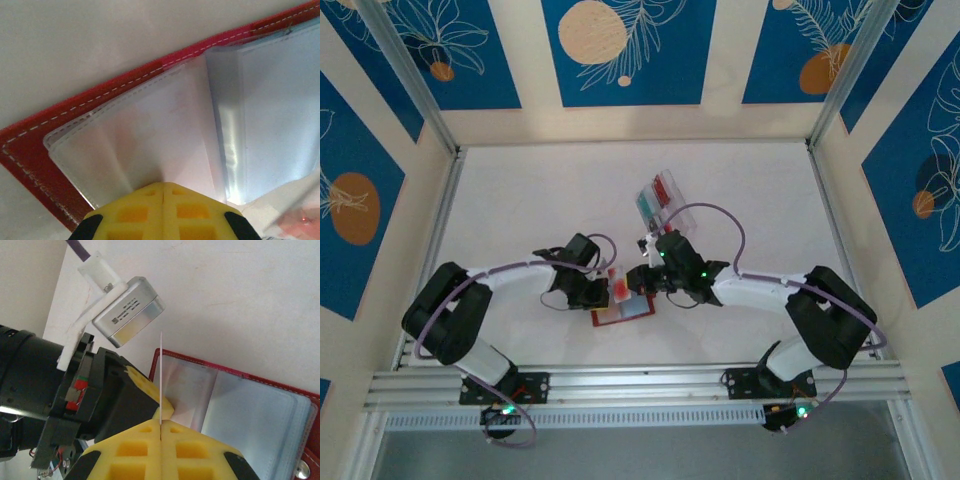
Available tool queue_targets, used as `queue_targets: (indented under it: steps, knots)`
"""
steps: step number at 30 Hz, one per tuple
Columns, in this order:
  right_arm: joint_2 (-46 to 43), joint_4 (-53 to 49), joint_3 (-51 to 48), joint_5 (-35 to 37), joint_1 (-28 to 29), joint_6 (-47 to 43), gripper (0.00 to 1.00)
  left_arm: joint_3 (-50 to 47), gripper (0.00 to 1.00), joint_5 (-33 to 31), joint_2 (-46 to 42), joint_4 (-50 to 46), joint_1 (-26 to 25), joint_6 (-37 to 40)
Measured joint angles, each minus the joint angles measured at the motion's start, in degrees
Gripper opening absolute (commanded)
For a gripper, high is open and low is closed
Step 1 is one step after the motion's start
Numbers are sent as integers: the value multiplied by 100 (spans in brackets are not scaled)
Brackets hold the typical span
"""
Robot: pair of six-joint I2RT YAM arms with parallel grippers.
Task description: Put the credit cards into the card holder
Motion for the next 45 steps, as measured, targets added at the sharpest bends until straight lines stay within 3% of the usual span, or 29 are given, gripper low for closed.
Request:
queue_targets:
  steps: [14,45]
  knots:
    - [577,422,-205,109,0,101,0,-72,1,26,-33,107,11,-2]
    - [584,114,-197,481,162,24,0,-138,1,133,-37,210,72,-7]
